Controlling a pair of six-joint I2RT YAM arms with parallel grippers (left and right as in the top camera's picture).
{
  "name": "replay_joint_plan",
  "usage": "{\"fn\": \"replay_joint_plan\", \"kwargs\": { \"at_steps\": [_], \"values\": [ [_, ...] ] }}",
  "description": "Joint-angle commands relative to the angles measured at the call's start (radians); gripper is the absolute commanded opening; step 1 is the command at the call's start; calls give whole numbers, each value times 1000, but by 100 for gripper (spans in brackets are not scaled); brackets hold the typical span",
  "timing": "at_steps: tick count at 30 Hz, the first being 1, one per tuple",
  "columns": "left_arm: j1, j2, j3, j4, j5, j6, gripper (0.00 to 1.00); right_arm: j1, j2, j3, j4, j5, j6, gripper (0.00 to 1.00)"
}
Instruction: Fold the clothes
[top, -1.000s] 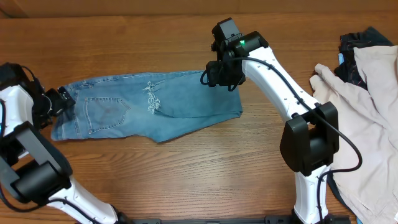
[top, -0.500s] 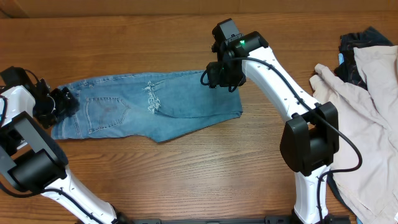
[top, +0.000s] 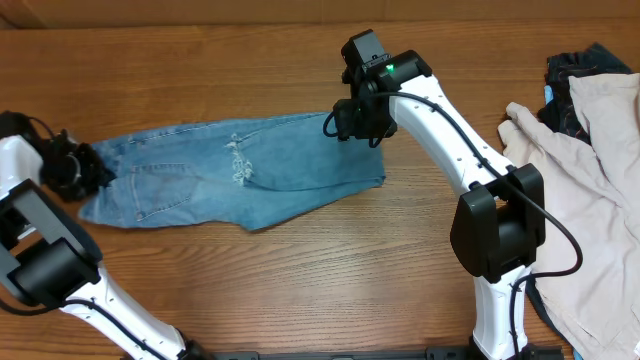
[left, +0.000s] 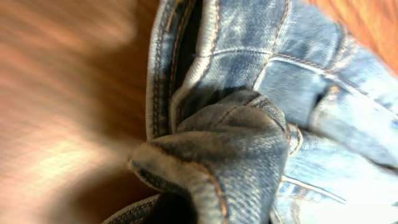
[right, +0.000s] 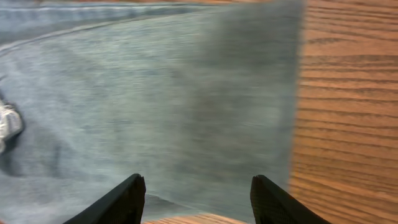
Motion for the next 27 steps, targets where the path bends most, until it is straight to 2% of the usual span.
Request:
{"fn": "replay_joint_plan", "kwargs": {
  "at_steps": [1,5,9,13,17,22,27],
  "values": [
    [88,-10,204,-75,-56,9,4,-14,-31,20,3,17,6,58],
    [134,-10,409,-171,-48,8,4,-16,-29,20,0,17,6,58],
    [125,-10,574,-237,34,8,4,-16,-28,19,-4,17,6,59],
    [39,-10,679,-324,157,13,4,-16,-28,19,-4,17,10,59],
    [-106,-11,719,-365,257,16,4,-16,-28,19,-11,17,10,59],
    [-340,-8,716,-359,164,8,4,-16,-26,18,-23,10,9,58],
    [-534,-7,716,-367,-60,-26,5,-16,-26,18,-23,9,9,59]
  ]
}}
